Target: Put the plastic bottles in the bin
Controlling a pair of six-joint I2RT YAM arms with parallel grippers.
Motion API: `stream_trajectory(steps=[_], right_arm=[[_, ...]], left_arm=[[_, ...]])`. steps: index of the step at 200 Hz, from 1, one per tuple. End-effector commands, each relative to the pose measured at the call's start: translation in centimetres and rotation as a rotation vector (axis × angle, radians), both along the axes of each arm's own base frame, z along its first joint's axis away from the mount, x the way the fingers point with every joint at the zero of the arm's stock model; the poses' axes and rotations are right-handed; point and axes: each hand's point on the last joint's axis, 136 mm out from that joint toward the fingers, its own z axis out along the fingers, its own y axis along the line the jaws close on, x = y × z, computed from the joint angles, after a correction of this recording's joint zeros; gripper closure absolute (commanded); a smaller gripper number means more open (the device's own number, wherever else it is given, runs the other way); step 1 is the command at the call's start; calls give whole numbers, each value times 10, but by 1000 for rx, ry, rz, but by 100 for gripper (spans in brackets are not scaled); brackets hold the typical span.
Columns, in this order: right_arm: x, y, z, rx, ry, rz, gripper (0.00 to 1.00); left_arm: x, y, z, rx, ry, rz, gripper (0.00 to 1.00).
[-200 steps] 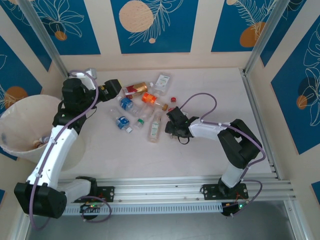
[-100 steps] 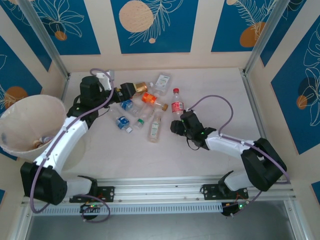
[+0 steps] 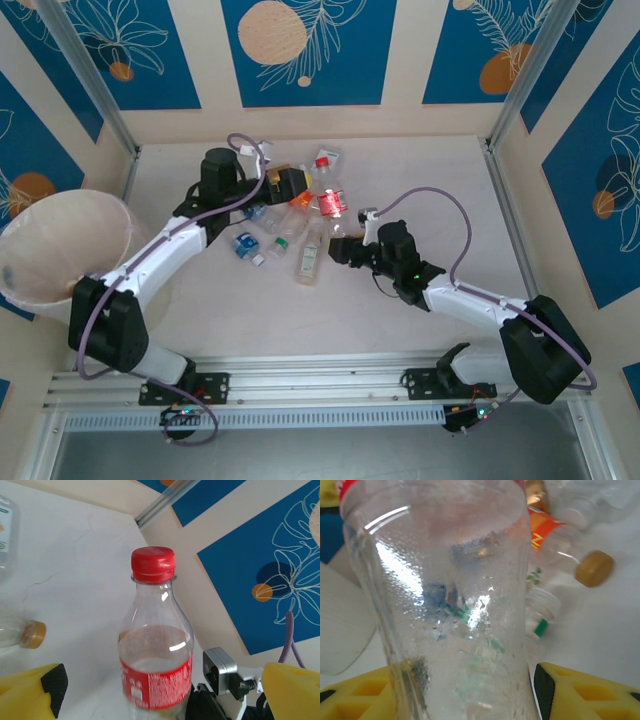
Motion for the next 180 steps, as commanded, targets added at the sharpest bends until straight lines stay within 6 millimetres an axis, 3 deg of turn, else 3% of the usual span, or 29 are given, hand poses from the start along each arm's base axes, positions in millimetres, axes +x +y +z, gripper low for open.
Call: stream_trajectory(steps=[1, 25, 55, 85, 127, 151, 162, 180], right_arm=[[-11, 21, 30, 63, -99, 136, 67], [-18, 32, 39, 89, -120, 208, 67], [-29, 47, 47, 98, -130, 310, 66], [-33, 59, 50, 91, -127, 361, 66], [-36, 67, 47, 77, -105, 395, 65], [-35, 67, 48, 79, -103, 395, 63], [-35, 68, 50, 80, -102, 398, 61], [-34, 68, 52, 69, -82, 407, 50]], left_arm=[[1, -15, 32, -98, -52, -66, 0], [15, -4, 27, -30, -77, 35, 1], [23, -1, 27, 0, -96, 74, 10], [26, 3, 21, 29, -99, 94, 39], [18, 2, 24, 22, -122, 67, 61], [15, 2, 21, 43, -118, 56, 82], [15, 5, 18, 53, -108, 71, 99], [15, 7, 19, 62, -114, 82, 100]])
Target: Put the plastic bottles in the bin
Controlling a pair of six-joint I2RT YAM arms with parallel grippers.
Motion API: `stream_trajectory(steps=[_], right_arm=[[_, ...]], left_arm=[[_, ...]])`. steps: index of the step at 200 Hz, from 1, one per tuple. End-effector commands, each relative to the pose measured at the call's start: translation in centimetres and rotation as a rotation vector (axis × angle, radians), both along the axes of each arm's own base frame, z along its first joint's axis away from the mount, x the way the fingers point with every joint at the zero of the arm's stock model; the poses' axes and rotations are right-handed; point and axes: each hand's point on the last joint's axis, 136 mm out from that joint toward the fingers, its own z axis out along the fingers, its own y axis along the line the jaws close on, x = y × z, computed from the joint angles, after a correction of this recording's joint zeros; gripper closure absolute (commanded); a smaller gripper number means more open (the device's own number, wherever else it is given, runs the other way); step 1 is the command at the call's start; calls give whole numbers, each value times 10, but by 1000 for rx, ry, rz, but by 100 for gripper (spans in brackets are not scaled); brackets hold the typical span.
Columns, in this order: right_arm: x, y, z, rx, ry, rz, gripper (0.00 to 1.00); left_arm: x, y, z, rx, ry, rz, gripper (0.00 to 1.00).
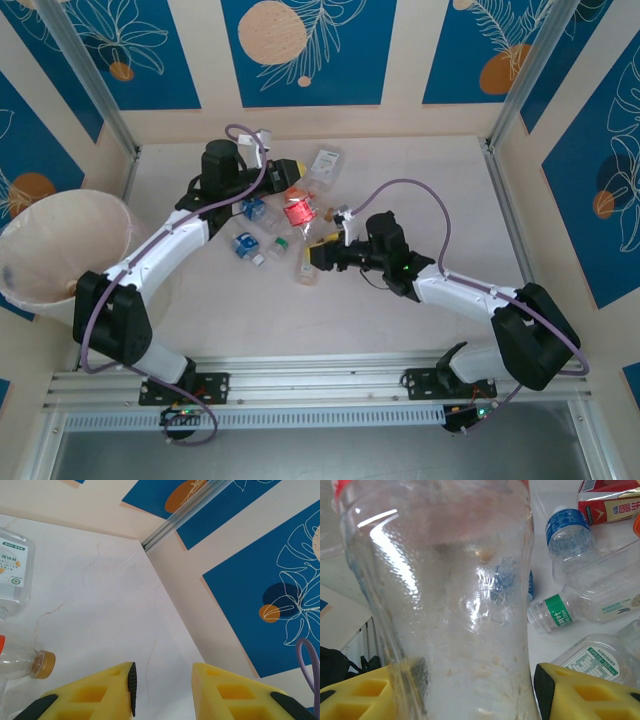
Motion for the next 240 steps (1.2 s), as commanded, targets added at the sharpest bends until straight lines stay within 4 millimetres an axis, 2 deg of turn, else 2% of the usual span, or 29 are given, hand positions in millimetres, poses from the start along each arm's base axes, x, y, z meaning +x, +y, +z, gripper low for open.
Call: stream_trajectory(steps=[1, 15, 36, 72, 89, 103, 127, 141, 161, 177, 195, 216, 240], right_arm=[[-3, 12, 30, 31, -57, 71, 49], [-2, 8, 33, 12, -48, 67, 36], [1, -2, 40, -19, -57, 37, 21], [0, -24, 61, -47, -119, -18, 0], [9, -42, 68, -73, -171, -123, 0], [28, -71, 69, -123, -204, -327, 0], [54, -125, 55, -216, -149, -641, 1], [60, -146, 45, -214, -84, -749, 1], [62, -154, 35, -163, -9, -782, 0], [63, -156, 32, -133, 20, -794, 0], [66, -157, 30, -126, 36, -796, 0], [69, -157, 26, -129, 53, -801, 1], [72, -156, 18, -132, 81, -797, 0]], left_arm=[[-6, 3, 4, 44, -47, -1, 100], [-8, 6, 9, 71, -74, 6, 100], [-8, 21, 17, 136, -126, 78, 100], [-15, 51, 30, 251, -193, 185, 100], [-20, 74, 43, 336, -232, 272, 100], [-26, 92, 57, 399, -250, 337, 100], [-41, 105, 82, 468, -285, 344, 100], [-49, 117, 99, 496, -326, 379, 100], [-56, 149, 128, 568, -409, 530, 100], [-66, 175, 158, 611, -473, 649, 100], [-88, 196, 193, 593, -557, 741, 100], [-117, 218, 226, 552, -664, 839, 100], [-144, 262, 249, 626, -687, 1037, 100]])
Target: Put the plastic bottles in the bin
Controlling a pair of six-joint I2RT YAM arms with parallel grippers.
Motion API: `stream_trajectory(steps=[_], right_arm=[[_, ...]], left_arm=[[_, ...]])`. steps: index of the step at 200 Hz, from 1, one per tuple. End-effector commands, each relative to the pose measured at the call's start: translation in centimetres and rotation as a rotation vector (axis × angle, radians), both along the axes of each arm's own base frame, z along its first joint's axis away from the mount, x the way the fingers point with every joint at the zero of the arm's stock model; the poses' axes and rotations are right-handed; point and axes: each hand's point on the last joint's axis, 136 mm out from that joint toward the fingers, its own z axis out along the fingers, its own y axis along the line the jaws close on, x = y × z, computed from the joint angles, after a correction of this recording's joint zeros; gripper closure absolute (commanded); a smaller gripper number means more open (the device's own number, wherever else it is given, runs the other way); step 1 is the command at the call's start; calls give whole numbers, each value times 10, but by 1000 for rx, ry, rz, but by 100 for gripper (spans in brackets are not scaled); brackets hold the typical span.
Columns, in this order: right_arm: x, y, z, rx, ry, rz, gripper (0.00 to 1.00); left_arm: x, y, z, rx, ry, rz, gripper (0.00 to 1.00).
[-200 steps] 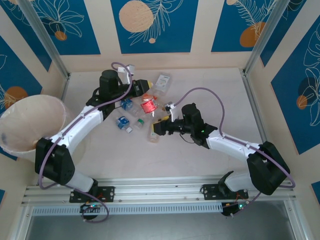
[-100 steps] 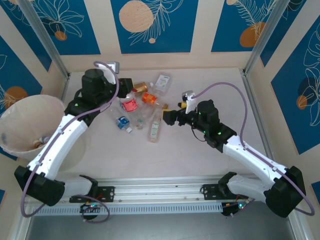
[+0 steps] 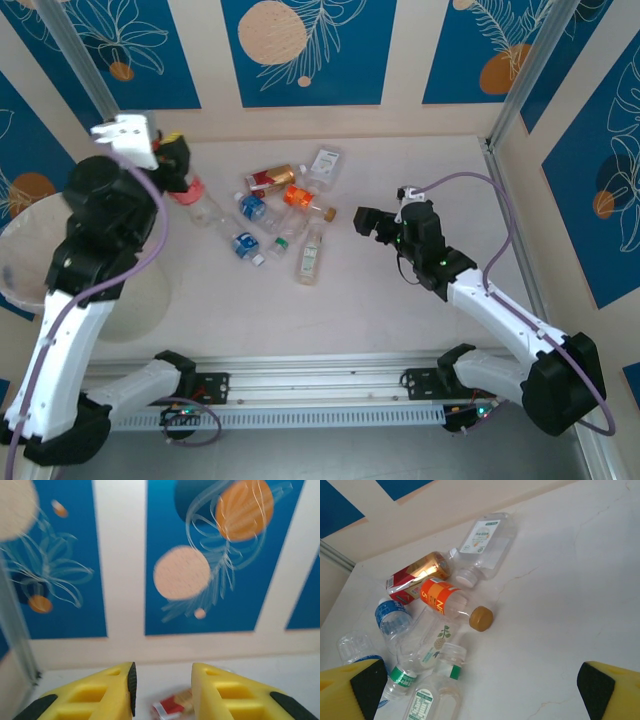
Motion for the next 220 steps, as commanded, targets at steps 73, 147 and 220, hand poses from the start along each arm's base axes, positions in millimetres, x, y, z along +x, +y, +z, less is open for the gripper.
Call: stream_trajectory(steps=[73, 147, 220], right_arm=[[20, 17, -14, 51, 75, 26, 0], [18, 17, -16, 38, 85, 46, 0], [16, 13, -22, 41, 93, 37, 1]], left_arm=[[-65, 148, 71, 109, -177, 811, 100], [-39, 190, -35, -103, 244, 796, 100], [-22, 194, -136, -250, 552, 694, 75]])
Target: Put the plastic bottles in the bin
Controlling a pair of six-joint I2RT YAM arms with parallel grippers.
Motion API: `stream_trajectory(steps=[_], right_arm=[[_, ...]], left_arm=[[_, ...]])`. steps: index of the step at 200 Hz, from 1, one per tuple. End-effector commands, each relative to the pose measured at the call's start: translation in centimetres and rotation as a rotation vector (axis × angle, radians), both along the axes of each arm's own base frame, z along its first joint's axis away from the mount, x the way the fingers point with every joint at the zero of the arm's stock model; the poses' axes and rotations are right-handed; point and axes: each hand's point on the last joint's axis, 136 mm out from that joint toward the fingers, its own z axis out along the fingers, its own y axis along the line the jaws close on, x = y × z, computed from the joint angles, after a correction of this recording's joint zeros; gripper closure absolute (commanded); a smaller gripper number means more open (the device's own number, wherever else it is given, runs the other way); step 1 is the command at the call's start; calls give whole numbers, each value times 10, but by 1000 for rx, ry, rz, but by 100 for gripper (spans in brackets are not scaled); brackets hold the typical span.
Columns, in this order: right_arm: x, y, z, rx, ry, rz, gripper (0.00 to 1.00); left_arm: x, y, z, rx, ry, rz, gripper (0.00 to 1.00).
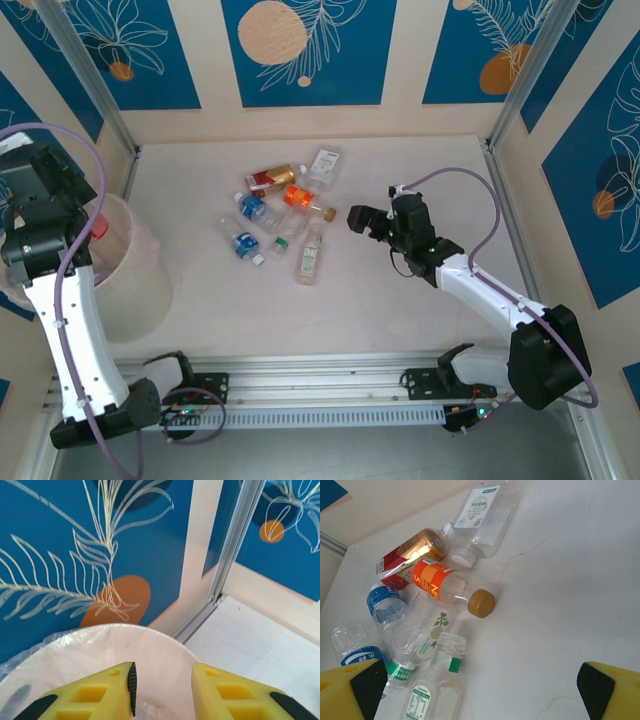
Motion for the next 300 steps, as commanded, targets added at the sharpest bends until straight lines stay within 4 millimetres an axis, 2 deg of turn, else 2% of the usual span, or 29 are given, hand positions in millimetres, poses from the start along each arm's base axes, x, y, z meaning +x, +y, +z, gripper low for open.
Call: stream_trajectory(steps=[1, 15, 32, 45, 59, 84, 109, 135, 168, 195, 224, 242, 270, 300], right_arm=[[0, -1, 6, 15, -16, 5, 0], [0, 0, 5, 16, -14, 7, 0], [-1, 1, 5, 21, -12, 15, 1], [-1, 1, 6, 18, -11, 18, 1], [-3, 0, 4, 12, -6, 17, 0], [-3, -1, -1, 17, 3, 6, 0], [-2, 1, -5, 22, 16, 9, 0], [0, 2, -7, 17, 26, 8, 0], [2, 4, -9, 18, 38, 10, 1], [3, 5, -10, 21, 46, 9, 0], [2, 4, -14, 19, 65, -1, 0], [1, 1, -17, 16, 77, -21, 0], [-3, -7, -20, 4, 86, -50, 1], [-8, -19, -22, -8, 84, -92, 0]], left_arm=[[3, -14, -52, -158, 85, -62, 74], [7, -14, -78, -192, 125, -62, 46], [17, -16, -94, -223, 141, -89, 23], [22, -20, -87, -232, 120, -120, 11], [26, -27, -68, -232, 57, -161, 0], [32, -48, -36, -255, -63, -274, 0], [39, -80, -17, -329, -160, -437, 0], [42, -110, -3, -370, -208, -568, 0], [43, -139, 10, -351, -230, -662, 0], [52, -182, 10, -333, -205, -796, 0], [67, -236, -5, -293, -131, -919, 0], [77, -267, -24, -228, -61, -949, 0], [92, -310, -65, -127, 57, -964, 0], [105, -344, -117, -89, 173, -959, 0]])
